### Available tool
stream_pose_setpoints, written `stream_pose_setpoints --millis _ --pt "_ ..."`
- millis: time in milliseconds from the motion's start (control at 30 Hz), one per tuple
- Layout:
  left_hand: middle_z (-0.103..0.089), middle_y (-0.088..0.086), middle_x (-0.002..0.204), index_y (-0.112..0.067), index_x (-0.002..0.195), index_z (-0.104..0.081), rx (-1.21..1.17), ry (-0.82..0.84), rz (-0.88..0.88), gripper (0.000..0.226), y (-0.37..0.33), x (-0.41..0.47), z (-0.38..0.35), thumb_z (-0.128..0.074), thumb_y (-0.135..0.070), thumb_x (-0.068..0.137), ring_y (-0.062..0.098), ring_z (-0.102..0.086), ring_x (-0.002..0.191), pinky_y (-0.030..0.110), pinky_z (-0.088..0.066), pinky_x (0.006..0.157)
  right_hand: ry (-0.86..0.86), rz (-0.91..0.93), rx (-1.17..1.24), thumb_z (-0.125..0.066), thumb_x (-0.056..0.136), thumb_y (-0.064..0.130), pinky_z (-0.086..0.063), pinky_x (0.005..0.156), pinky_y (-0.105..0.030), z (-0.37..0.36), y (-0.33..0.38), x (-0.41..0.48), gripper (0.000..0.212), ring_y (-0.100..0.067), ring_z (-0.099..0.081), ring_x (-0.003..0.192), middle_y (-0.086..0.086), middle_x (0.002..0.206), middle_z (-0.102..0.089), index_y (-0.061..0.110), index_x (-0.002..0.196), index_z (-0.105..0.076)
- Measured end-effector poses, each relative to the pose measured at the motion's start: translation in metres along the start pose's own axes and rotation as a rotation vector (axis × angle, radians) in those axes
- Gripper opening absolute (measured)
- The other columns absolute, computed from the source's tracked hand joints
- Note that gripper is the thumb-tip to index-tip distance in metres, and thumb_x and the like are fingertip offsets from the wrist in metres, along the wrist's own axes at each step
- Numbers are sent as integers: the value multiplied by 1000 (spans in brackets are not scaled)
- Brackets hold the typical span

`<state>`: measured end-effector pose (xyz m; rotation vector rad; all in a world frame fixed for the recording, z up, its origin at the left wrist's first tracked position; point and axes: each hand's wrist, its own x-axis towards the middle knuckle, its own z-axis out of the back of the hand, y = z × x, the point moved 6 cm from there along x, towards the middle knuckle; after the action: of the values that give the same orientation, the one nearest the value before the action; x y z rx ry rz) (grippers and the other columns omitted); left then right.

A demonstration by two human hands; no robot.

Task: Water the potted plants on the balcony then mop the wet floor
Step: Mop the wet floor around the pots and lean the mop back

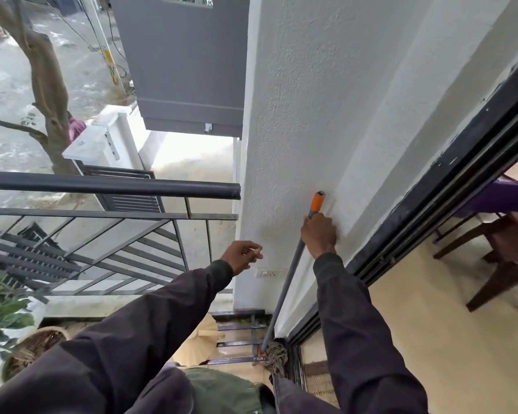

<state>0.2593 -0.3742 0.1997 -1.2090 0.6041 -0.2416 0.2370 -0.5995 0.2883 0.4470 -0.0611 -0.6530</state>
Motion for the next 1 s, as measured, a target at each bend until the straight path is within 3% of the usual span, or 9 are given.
stream_pose_setpoints --millis 167,400,533,700,867,1000 --pt "-73 14 111 -6 121 -65 18 -4 12 23 0 1 3 -55 -15 103 34 -66 108 47 -55 93 -31 -15 57 -46 112 36 -51 99 -49 0 -2 3 43 -45 -62 122 -25 132 -63 0 130 -61" --pt "-73 13 112 -7 122 -64 55 16 7 23 -1 7 -3 -55 -15 103 32 -67 108 46 -57 93 -87 27 103 -50 110 36 -53 91 -48 -1 -2 6 40 -45 -65 114 -24 122 -68 1 123 -64" --pt "-73 11 111 -7 123 -64 67 29 5 24 -1 15 -8 -54 -15 103 33 -67 108 46 -57 92 -107 57 344 -49 111 24 -51 79 -42 -9 -7 6 31 -45 -69 101 -24 106 -72 -3 115 -62" --pt "-71 14 113 -6 126 -62 28 62 20 26 -4 27 -25 -53 -13 103 32 -67 101 45 -56 92 -139 116 437 -47 109 3 -59 95 -52 -13 -13 -8 14 -37 -69 118 -23 127 -70 -2 121 -51" --pt "-60 17 126 -12 147 -47 46 175 23 43 -13 40 -78 -53 -14 104 23 -60 99 31 -53 79 -213 183 383 -47 110 5 -62 87 -51 7 -9 -13 13 -36 -71 106 -21 118 -70 0 121 -49" --pt "-60 13 135 -18 148 -45 128 290 15 49 -20 60 -125 -56 -23 100 34 -58 122 47 -50 101 -328 212 332 -46 111 11 -58 72 -33 35 0 -9 12 -26 -70 90 -11 104 -69 2 119 -50"
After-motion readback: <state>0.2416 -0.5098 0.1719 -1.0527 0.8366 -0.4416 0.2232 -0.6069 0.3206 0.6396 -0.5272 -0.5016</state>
